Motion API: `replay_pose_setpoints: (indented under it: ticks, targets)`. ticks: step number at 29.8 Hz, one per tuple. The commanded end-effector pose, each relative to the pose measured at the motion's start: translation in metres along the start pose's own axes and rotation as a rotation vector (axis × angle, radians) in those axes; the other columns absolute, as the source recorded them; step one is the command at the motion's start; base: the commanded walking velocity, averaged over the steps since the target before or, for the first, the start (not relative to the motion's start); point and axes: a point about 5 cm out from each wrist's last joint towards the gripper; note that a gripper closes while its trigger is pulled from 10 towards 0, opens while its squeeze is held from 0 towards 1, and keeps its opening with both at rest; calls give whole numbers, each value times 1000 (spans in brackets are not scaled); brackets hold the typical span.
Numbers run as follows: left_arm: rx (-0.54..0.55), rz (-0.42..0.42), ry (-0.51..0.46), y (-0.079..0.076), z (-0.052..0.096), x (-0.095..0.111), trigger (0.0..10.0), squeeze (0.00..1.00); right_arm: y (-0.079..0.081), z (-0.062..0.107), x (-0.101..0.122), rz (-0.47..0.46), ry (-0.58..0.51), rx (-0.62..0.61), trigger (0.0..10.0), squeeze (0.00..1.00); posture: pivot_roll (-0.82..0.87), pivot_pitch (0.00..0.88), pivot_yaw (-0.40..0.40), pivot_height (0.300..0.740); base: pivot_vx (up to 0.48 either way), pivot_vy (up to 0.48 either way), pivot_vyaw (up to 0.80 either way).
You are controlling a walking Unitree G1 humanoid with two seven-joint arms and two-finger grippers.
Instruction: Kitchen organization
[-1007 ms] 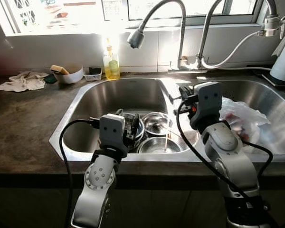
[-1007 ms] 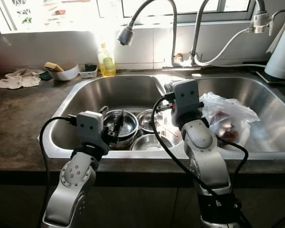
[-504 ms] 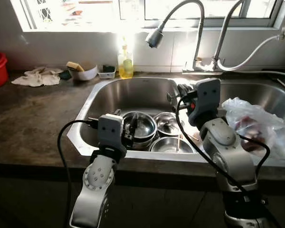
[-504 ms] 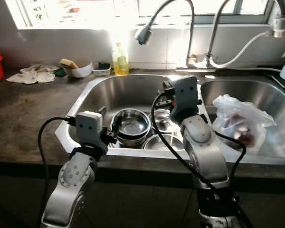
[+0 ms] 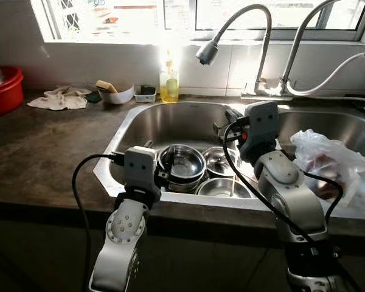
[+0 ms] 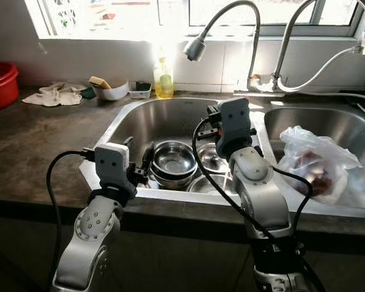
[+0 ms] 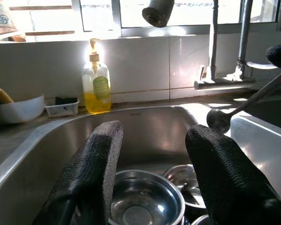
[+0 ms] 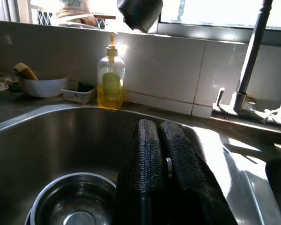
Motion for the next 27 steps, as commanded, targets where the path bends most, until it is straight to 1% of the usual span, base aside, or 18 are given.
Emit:
replay_pose_setpoints:
  ticks: [1, 7, 10, 12, 15, 19, 20, 21, 22, 27]
  targets:
    - [-2, -6, 19, 0, -1, -2, 10000, 0, -2, -4, -1, -6, 32, -10, 10000, 0, 6, 16, -19, 740, 0, 469, 0]
    - [1, -4, 21, 0, 0, -3, 10000, 0, -4, -7, -4, -12, 71, -17, 10000, 0, 8, 25, -22, 740, 0, 469, 0]
    - [1, -4, 22, 0, 0, -3, 10000, 0, -5, -9, -3, -17, 73, -19, 10000, 0, 8, 25, -22, 740, 0, 469, 0]
    - [4, 14, 13, 1, 0, -2, 10000, 0, -5, -13, -3, -17, 85, -21, 10000, 0, 9, 28, -23, 740, 0, 476, 0]
    - [5, 7, 15, 0, 0, -2, 10000, 0, -6, -16, -9, 2, 143, -27, 10000, 0, 10, 28, -24, 740, 0, 0, 0]
    - [4, -3, 19, 0, 0, -2, 10000, 0, -6, -20, -11, -17, 155, -25, 10000, 0, 14, 32, -28, 740, 0, 0, 0]
    - [4, -5, 19, 0, 0, -2, 10000, 0, -6, -21, -13, -29, 162, -23, 10000, 94, 14, 32, -28, 740, 0, 0, 0]
    - [4, -6, 20, 1, 0, -3, 10000, 0, -6, -21, -13, -35, 166, -23, 10000, 94, 14, 32, -28, 740, 0, 0, 0]
    - [3, -7, 18, 0, 0, -3, 10000, 0, -6, -22, -15, -40, 171, -14, 10000, 1000, 14, 32, -28, 740, 0, 0, 0]
    - [0, -7, 18, -1, -1, -2, 10000, 0, -5, -24, -16, -40, 180, -12, 10000, 1000, 14, 35, -25, 740, 0, 0, 0]
Point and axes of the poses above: a point about 5 cm out from each wrist's last joint towards the gripper, its own z axis pointing back from the gripper into the wrist, its own x axis along the axis of the wrist's last joint, y = z × x, and after that the axes turned 3 degrees about -z, right-handed
